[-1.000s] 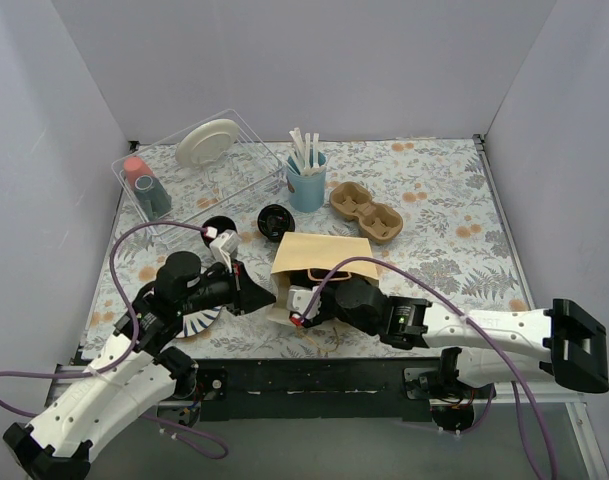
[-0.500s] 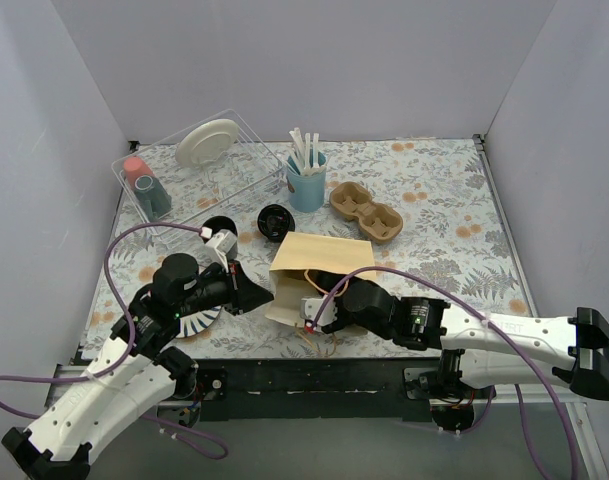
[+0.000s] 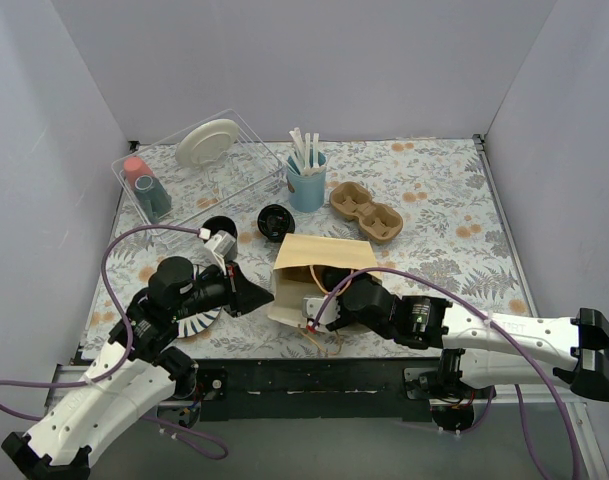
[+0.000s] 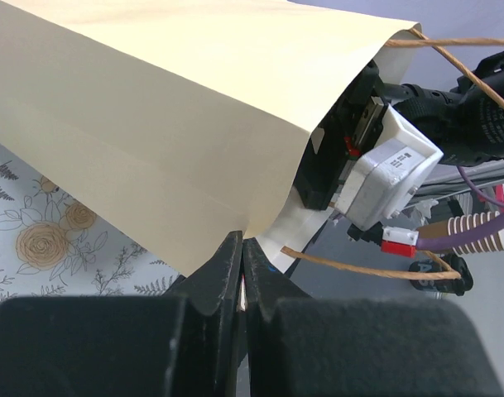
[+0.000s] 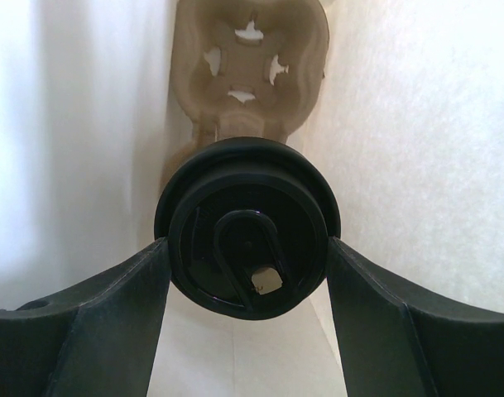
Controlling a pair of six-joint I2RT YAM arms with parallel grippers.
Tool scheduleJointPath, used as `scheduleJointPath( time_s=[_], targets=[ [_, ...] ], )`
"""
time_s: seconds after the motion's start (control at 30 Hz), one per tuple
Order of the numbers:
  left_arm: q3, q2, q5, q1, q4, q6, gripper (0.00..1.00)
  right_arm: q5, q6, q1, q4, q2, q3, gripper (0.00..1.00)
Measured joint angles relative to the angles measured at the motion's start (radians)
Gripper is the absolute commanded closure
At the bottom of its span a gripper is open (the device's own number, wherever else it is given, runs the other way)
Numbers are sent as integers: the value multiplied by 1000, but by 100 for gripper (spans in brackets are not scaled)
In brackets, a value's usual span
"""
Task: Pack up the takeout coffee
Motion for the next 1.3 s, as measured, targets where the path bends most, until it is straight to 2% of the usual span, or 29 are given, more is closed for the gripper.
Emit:
scheduleJointPath(
  time_s=[1.3],
  targets=[
    [-51,-65,68,0,25,-8,100,-11,-51,-16,-22,61,-7,70]
  ],
)
